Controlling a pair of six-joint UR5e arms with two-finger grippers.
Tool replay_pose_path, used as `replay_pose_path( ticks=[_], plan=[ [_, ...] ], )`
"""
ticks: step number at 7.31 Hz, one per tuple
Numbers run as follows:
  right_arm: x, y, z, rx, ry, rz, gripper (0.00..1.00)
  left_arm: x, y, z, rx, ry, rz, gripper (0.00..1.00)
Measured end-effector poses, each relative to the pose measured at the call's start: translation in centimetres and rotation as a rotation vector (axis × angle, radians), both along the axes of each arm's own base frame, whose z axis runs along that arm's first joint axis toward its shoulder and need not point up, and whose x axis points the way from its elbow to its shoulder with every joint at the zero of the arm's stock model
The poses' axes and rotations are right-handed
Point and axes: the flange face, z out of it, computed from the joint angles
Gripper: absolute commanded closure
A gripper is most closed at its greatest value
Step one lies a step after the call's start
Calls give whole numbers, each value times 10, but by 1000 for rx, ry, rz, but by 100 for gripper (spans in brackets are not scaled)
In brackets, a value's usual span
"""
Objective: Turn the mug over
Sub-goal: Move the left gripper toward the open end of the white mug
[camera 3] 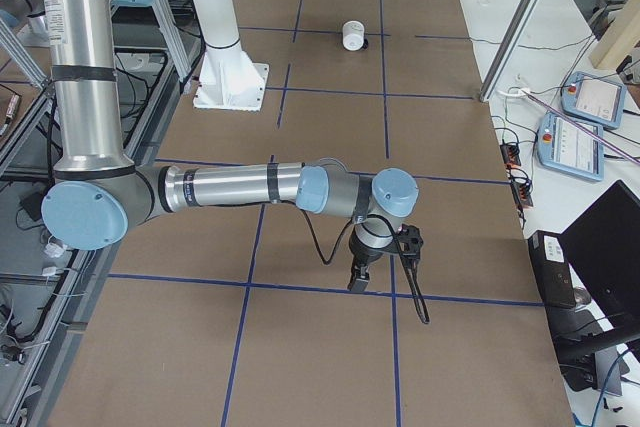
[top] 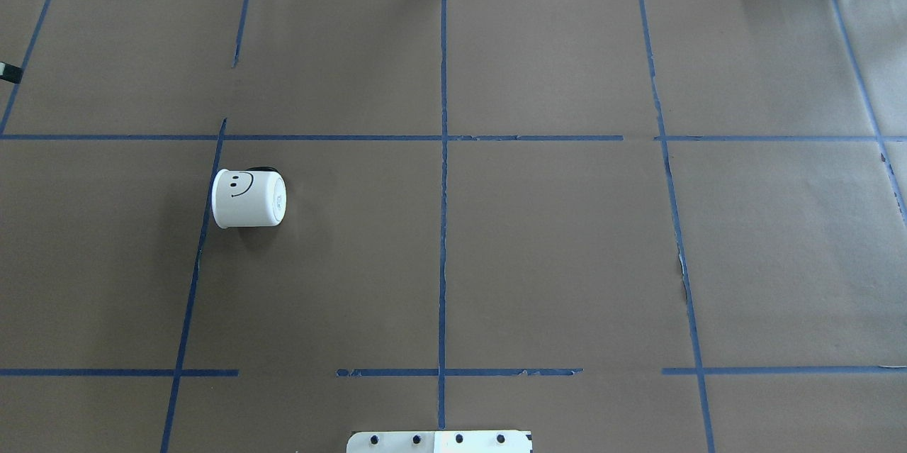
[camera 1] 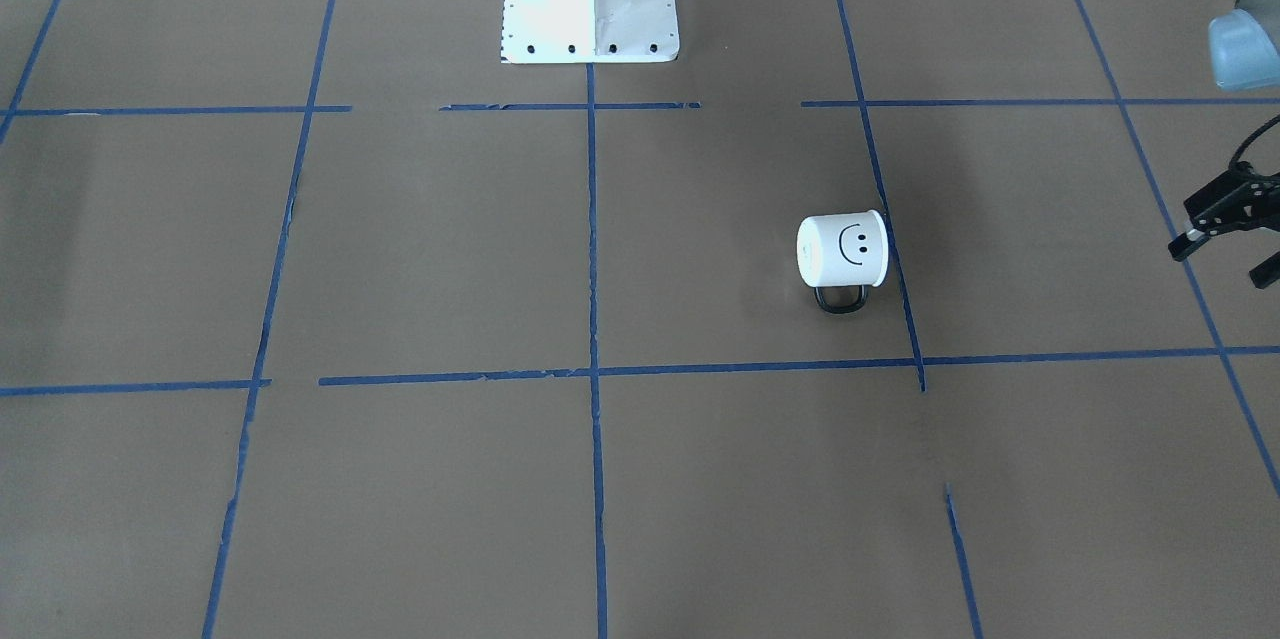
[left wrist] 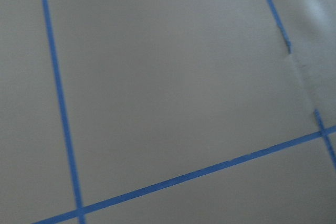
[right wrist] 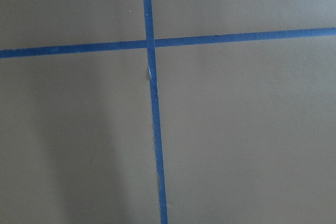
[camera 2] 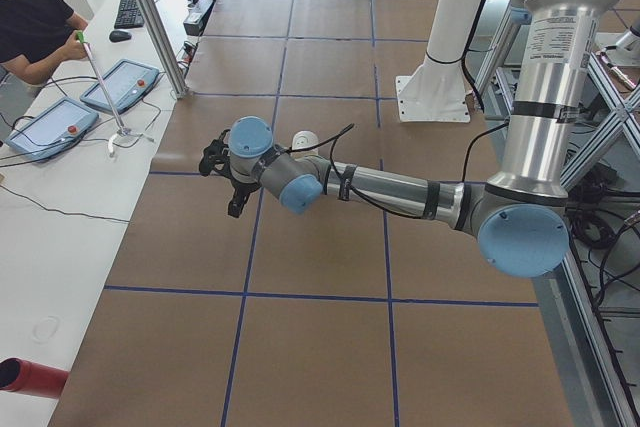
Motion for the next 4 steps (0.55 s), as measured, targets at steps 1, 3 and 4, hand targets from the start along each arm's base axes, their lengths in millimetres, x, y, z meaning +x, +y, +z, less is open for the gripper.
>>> replay_pose_path(
  ticks=[1,3,4],
  plan=[
    [0,0,0,0,0,0,0,32,8,0,-32,81,-13,0],
    [0,0,0,0,0,0,0,92,36,11,-151,260,-27,0],
    [0,0,0,0,0,0,0,110,48,16,-212,334,-30,0]
  ],
)
